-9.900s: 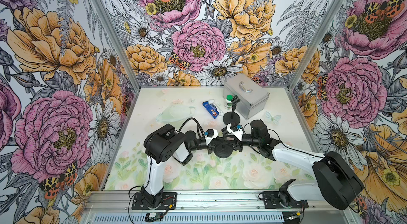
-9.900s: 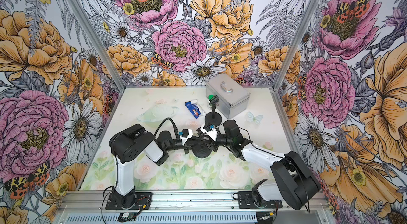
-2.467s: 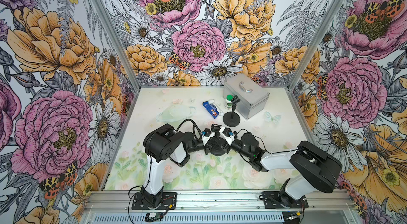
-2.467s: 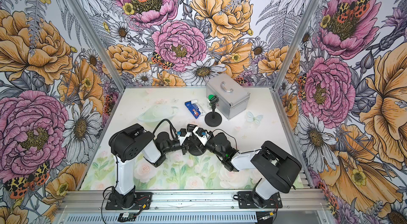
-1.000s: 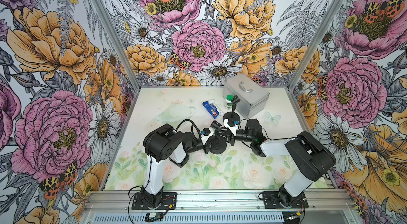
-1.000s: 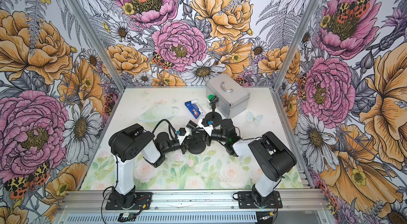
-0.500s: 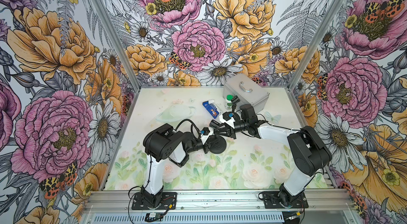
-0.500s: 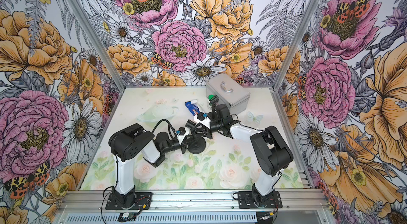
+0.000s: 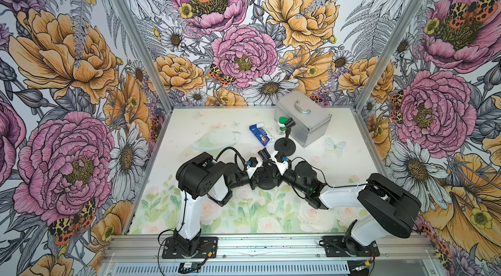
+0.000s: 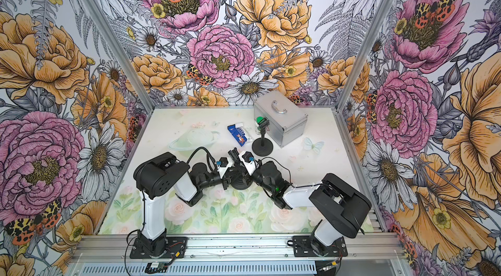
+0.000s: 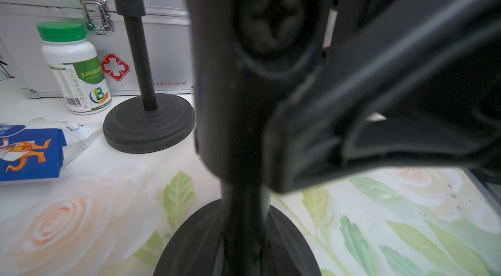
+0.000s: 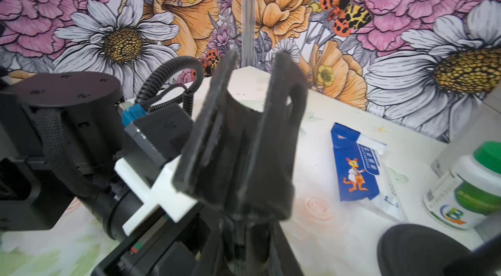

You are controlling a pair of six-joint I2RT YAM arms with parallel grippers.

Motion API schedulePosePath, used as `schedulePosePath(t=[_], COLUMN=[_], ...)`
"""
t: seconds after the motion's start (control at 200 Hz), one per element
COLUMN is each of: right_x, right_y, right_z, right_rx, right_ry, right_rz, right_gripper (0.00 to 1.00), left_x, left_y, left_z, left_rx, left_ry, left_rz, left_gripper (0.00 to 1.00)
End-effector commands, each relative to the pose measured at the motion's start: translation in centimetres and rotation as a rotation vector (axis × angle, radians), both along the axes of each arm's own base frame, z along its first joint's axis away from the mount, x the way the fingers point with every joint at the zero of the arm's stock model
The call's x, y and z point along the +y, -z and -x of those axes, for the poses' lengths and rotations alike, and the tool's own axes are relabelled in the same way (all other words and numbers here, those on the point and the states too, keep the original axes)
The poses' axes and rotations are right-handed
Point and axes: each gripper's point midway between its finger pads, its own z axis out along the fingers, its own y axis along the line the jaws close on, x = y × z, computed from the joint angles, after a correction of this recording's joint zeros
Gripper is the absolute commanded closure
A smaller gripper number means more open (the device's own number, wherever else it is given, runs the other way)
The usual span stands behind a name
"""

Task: Assemble a microphone stand
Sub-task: Screw the microphone stand pole into the microphone stand base.

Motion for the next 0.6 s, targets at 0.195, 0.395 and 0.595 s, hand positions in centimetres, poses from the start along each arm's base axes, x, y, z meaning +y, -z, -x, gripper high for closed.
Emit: schedulePosePath(t=[0.195,0.395,0.595], right_x=[-1.2,-2.5,-1.5], right_y=[1.4,0.4,-0.3], right_z=[7.6,3.9,2.9], right_rx=[0.128,0.129,0.137], right_ry=[-0.753,-0.758,-0.839], right_rz=[0.133,0.083,0.053], right_gripper=[0.72,0.70,0.65], left_x=[0.4,0.2,0.1], left_y=[1.3,1.4,1.6], left_z=[0.1,0.3,0.4], left_rx=[-0.052,-0.056,-0.055], left_ry=[-0.026,-0.017,-0.008], left_rz=[-0.061,-0.065,-0.067], left_gripper=[0.85,0.86,0.86])
